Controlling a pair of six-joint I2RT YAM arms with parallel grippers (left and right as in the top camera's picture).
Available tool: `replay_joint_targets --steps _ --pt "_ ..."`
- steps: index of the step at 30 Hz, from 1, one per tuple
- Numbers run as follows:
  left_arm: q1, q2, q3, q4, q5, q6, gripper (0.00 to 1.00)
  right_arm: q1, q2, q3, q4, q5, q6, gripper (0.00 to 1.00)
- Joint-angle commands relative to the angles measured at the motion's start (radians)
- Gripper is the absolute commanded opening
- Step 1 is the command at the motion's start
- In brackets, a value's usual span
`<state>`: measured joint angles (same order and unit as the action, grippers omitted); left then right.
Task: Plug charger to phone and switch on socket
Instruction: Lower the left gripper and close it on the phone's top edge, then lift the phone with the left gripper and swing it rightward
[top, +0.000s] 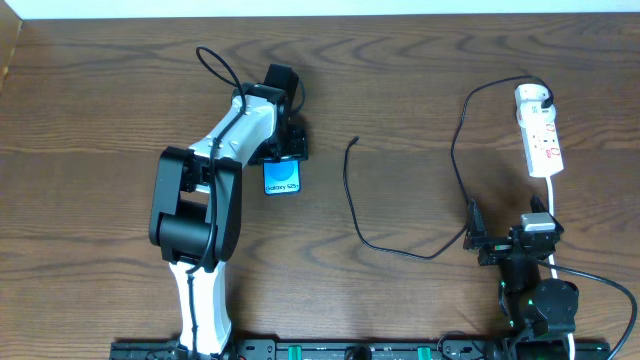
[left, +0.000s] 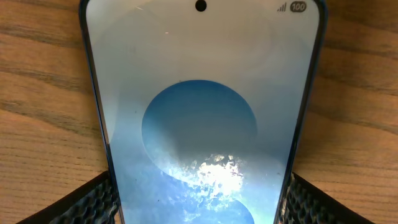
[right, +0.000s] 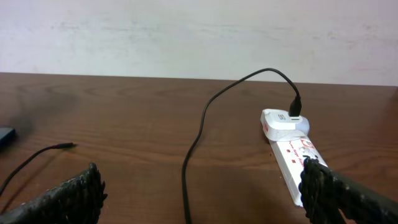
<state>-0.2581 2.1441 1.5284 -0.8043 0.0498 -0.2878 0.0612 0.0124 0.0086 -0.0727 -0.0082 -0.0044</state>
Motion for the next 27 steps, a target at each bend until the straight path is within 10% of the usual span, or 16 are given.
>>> replay_joint_targets --steps 1,27 --pt "0.004 0.037 0.0 -0.04 -0.017 0.005 0.76 0.006 -0.005 -0.003 -0.002 -0.005 0.014 0.99" --pt "0.019 -0.117 0.095 -0.183 0.052 0.005 0.76 0.006 -0.005 -0.003 -0.002 -0.005 0.014 0.99"
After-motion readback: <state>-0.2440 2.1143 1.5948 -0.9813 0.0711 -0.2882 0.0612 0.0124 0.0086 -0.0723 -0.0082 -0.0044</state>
